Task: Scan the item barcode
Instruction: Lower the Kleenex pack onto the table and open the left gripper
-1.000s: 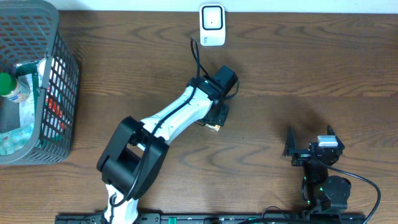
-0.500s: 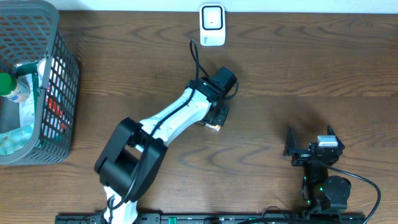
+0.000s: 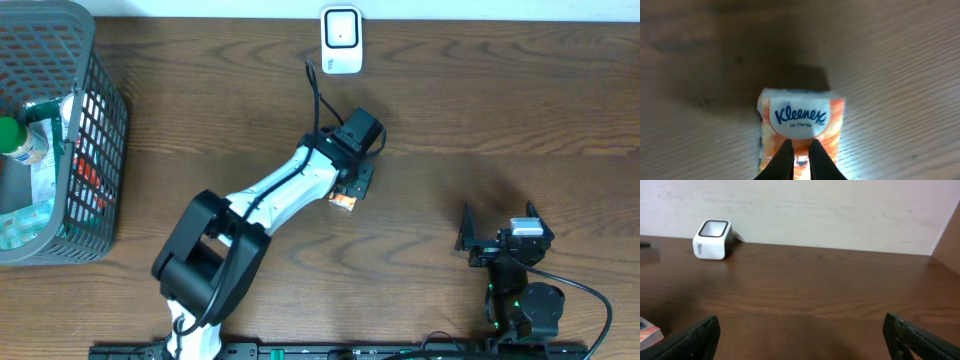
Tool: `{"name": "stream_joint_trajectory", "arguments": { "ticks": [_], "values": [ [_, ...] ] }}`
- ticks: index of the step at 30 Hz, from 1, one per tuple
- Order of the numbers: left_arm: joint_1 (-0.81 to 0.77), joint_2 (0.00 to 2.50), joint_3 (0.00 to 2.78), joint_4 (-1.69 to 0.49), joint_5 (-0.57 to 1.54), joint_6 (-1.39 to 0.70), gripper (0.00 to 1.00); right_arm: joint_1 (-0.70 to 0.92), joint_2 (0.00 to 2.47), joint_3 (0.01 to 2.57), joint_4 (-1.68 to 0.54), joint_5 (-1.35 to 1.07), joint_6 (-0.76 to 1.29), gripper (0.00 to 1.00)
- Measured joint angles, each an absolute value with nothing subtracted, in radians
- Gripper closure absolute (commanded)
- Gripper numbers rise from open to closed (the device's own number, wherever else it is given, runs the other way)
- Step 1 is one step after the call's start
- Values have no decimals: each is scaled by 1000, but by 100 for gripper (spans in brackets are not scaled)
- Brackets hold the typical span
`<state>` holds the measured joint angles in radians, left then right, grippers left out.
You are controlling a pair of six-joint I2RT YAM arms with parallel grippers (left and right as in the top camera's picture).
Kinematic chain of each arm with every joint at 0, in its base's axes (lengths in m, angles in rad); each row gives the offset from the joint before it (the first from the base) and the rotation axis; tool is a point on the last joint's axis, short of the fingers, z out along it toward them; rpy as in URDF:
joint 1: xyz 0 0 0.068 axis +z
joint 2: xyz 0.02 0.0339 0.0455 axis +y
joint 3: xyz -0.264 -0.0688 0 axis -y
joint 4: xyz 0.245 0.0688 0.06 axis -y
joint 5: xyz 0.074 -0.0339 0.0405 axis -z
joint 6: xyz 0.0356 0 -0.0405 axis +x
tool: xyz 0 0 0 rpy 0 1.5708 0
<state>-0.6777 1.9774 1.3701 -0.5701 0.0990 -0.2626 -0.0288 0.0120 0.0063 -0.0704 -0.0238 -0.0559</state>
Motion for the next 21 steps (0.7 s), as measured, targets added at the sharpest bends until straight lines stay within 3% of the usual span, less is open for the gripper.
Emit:
{"name": "stream_joint_trajectory", "arguments": {
  "ticks": [21],
  "values": [
    [-639, 1910, 1378, -641, -3, -263, 87, -29, 12, 6, -70, -23, -56, 1]
  ]
}}
